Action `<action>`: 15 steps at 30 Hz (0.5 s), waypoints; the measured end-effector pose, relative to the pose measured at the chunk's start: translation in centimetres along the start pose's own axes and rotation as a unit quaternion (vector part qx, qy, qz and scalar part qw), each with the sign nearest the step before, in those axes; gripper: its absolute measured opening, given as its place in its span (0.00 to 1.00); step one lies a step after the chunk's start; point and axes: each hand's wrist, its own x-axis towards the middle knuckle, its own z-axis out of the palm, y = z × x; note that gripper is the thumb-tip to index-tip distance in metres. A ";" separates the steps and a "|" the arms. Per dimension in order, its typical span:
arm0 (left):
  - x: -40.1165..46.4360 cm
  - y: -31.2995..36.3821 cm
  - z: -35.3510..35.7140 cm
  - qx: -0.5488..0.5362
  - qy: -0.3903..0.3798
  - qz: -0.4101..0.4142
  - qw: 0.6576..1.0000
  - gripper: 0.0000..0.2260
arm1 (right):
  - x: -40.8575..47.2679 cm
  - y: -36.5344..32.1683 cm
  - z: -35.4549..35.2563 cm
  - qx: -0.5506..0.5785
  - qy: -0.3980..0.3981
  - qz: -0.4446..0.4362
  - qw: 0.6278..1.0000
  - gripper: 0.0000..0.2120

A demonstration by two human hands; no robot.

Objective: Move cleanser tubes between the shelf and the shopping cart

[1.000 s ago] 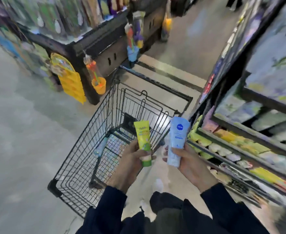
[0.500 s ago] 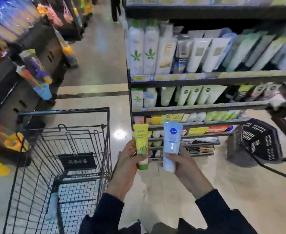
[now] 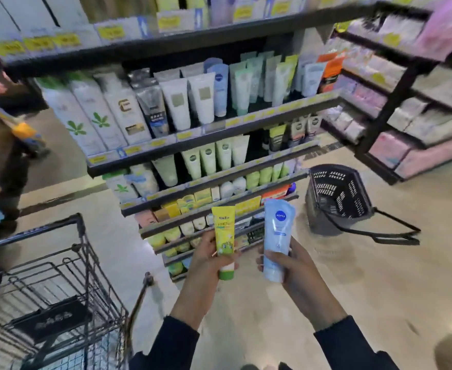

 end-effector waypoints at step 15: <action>5.2 -2.3 16.7 0.029 -0.036 -0.006 0.999 0.26 | -0.3 -5.9 -15.0 0.037 0.070 -0.011 0.997 0.30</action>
